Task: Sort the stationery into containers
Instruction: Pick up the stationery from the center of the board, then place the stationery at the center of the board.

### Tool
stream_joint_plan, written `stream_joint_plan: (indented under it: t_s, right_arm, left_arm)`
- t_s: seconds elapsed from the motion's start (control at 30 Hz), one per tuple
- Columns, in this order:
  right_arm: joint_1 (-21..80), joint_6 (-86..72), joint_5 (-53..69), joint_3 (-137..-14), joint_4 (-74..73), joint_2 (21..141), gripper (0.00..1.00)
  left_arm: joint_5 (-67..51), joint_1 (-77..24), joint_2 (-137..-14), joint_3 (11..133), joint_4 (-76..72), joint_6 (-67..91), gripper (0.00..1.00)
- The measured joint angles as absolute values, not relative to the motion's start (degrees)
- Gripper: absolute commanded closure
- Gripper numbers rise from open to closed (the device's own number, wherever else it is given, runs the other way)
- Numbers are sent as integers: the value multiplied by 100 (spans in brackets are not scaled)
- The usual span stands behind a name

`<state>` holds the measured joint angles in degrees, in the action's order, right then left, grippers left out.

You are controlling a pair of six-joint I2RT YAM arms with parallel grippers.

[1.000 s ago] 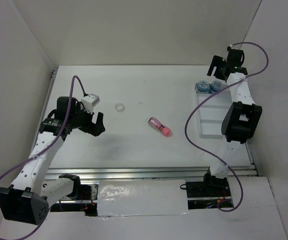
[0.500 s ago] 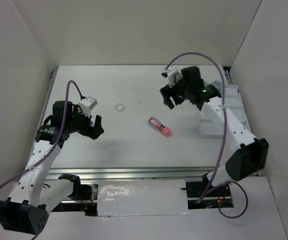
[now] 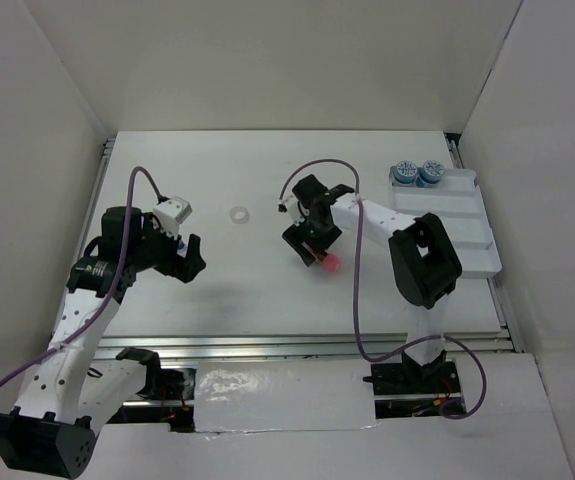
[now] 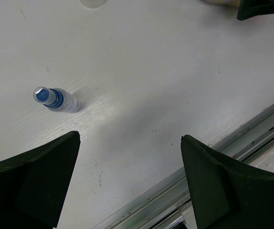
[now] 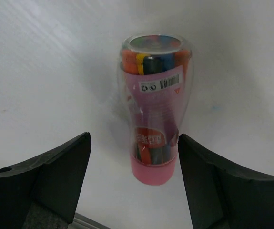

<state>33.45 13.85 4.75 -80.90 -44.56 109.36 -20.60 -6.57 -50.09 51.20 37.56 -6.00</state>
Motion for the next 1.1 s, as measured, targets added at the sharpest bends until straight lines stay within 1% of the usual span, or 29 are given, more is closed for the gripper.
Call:
stream_joint_plan:
  t_s: [0.1,0.17,0.2,0.23,0.3,0.33,0.37,0.4,0.47,0.5,0.53,0.6,0.8,0.87,0.97,1.0,1.03,1.1]
  right_arm:
    - [3350,1334,305,-8221,-4466,11177,20]
    - [3352,1326,202,-8261,-4464,11347,24]
    - [3352,1313,167,-8270,-4466,11421,27]
    - [3350,1304,115,-8274,-4466,11504,35]
    - [3339,1260,82,-8300,-4510,11627,46]
    - [3332,1212,71,-8313,-4515,11631,55]
    - [3301,1170,69,-8326,-4517,11631,59]
    - [3282,1090,67,-8342,-4517,11640,66]
    - [3214,917,95,-8359,-4521,11651,75]
    - [3155,786,148,-8359,-4521,11651,81]
    - [3017,576,252,-8361,-4521,11651,91]
    - [2799,274,425,-8366,-4517,11642,100]
    - [1778,-760,1332,-8276,-4372,11461,100]
    - [1525,-1199,1463,-8114,-4239,11203,100]
    - [1428,-1914,1459,-8014,-4191,10840,100]
    - [1448,-2141,1455,-8016,-4154,10757,98]
    - [1474,-2314,1450,-8018,-4134,10711,88]
    - [1546,-2655,1433,-8012,-4108,10676,78]
  left_arm:
    - [-2058,-650,-5009,5120,3756,-600,1]
    - [-2058,-650,-5009,5120,3756,-600,1]
    - [-2056,-650,-5011,5120,3756,-600,1]
    - [-2056,-650,-5011,5120,3756,-600,1]
    - [-2056,-650,-5013,5120,3754,-598,1]
    - [-2051,-650,-5015,5120,3754,-598,1]
    - [-2047,-650,-5015,5118,3754,-600,1]
    - [-2043,-650,-5015,5116,3752,-600,1]
    - [-2021,-650,-5015,5100,3745,-600,1]
    - [-2018,-650,-5015,5087,3741,-600,1]
    - [-2016,-650,-5015,5065,3739,-600,1]
    - [-2014,-650,-5015,5033,3741,-602,1]
    - [-2003,-650,-5015,5022,3732,-587,1]
    - [-2012,-650,-5009,5019,3717,-576,1]
    - [-2027,-650,-4989,4945,3616,-554,1]
    - [-2029,-650,-4993,4930,3599,-548,1]
    - [-2029,-650,-5002,4925,3592,-537,1]
    - [-2051,-650,-5028,4925,3566,-504,1]
